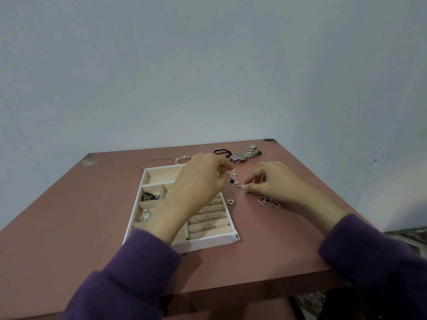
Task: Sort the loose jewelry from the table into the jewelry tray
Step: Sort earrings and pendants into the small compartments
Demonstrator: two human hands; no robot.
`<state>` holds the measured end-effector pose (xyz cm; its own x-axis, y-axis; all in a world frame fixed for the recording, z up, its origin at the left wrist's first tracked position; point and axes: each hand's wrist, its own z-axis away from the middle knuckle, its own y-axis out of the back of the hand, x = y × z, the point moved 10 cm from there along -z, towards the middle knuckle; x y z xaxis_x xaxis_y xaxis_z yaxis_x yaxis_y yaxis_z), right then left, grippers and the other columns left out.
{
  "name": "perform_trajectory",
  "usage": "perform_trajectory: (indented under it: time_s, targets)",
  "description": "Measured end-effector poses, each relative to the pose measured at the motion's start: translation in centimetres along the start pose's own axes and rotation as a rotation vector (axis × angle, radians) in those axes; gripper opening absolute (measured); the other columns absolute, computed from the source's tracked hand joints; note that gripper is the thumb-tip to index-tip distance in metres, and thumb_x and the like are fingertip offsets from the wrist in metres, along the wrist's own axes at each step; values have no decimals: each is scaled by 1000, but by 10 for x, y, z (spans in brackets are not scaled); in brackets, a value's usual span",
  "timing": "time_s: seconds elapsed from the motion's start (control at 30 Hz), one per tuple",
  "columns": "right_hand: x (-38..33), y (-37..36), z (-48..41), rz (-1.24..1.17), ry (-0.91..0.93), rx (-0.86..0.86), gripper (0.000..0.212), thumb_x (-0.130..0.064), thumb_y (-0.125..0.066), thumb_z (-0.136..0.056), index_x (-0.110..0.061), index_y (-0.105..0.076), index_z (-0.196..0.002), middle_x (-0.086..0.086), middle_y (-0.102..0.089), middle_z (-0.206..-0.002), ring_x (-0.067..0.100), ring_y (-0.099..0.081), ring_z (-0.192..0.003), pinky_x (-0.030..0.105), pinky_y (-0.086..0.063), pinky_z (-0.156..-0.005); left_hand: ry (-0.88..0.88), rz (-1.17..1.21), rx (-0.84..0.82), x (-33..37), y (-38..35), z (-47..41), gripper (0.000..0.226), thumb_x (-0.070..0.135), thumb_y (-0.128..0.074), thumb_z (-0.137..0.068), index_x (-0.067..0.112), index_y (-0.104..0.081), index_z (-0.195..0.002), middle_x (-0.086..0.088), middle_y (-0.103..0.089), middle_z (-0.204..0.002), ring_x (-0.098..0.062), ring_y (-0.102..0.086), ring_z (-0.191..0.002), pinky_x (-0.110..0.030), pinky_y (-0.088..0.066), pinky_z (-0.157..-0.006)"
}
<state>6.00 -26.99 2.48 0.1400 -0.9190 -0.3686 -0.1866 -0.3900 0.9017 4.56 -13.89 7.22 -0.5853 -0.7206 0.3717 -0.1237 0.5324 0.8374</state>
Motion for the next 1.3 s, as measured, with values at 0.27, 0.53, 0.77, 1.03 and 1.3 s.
perform_trajectory:
  time_s: [0.27, 0.53, 0.77, 1.03, 1.3]
  targets:
    - [2, -7, -7, -123, -43, -44, 5, -22, -70, -76, -24, -70, -72, -11, -64, -65, 1, -57, -65, 12, -40, -59, 6, 7, 11, -4, 3, 0, 28, 13, -53, -87, 23, -68, -108, 5, -69, -98, -14, -54, -84, -23, -40, -76]
    - [1, -10, -10, -168, -69, -101, 22, -7, -58, -78, -23, -72, -82, -14, -62, -61, -8, -54, -53, 8, -42, -54, -12, 11, 22, -4, 6, -2, 27, 13, -53, -87, 24, -68, -107, 6, -70, -97, -8, -45, -75, -22, -38, -73]
    - [-3, -9, -12, -141, -36, -133, 6, -10, -69, -78, -13, -73, -81, -10, -61, -60, 0, -56, -57, 4, -39, -49, -2, 2, 28, -7, 7, -2, 27, 14, -54, -87, 25, -68, -108, 7, -69, -98, -7, -44, -75, -20, -34, -70]
    - [-2, -3, -11, -169, -43, -120, 11, -10, -66, -80, -16, -72, -86, -8, -63, -63, 2, -57, -54, 5, -39, -47, -4, 14, 27, -6, 8, -2, 27, 14, -54, -87, 24, -68, -107, 6, -70, -98, -8, -45, -75, -23, -39, -72]
    - [0, -3, -6, -48, -39, -202, 3, -13, -68, -78, -11, -70, -79, -5, -63, -63, -6, -53, -45, 10, -38, -41, -4, 20, 15, -5, 7, -2, 27, 14, -54, -87, 25, -68, -108, 5, -69, -98, -9, -46, -75, -23, -38, -72]
